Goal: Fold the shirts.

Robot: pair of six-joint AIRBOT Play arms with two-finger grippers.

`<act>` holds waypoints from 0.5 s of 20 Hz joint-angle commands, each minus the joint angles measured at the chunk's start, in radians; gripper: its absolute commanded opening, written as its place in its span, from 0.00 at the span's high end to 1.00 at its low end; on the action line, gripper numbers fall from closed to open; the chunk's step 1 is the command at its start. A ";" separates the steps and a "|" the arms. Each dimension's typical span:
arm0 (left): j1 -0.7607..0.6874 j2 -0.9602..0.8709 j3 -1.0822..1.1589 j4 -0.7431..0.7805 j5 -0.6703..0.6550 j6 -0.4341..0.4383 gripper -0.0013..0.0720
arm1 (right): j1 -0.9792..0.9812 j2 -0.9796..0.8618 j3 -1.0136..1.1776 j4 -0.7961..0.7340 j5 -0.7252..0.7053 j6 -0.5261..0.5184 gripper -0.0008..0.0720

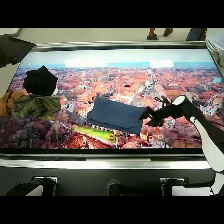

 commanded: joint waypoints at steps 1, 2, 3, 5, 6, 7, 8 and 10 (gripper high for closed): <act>0.000 0.000 -0.001 -0.008 0.001 0.000 0.94 | 0.040 -0.032 -0.021 0.166 -0.092 -0.114 0.39; 0.000 -0.001 -0.001 -0.008 0.002 0.000 0.94 | 0.042 -0.032 -0.017 0.208 -0.077 -0.167 0.78; 0.001 -0.001 -0.001 -0.008 0.003 0.000 0.94 | 0.035 -0.032 -0.002 0.215 -0.056 -0.190 0.93; 0.000 -0.002 -0.001 -0.008 0.003 0.000 0.94 | -0.003 -0.031 0.072 0.198 0.014 -0.242 0.93; 0.000 -0.002 -0.001 -0.008 0.003 0.000 0.94 | -0.040 -0.028 0.117 0.185 0.038 -0.241 0.93; 0.000 -0.002 -0.001 -0.008 0.003 0.000 0.94 | -0.093 -0.021 0.168 0.172 0.055 -0.233 0.93; 0.000 -0.002 -0.001 -0.008 0.003 0.000 0.94 | -0.155 -0.010 0.214 0.163 0.060 -0.209 0.93; 0.000 -0.002 -0.001 -0.008 0.003 0.000 0.94 | -0.289 0.016 0.285 0.128 0.079 -0.159 0.93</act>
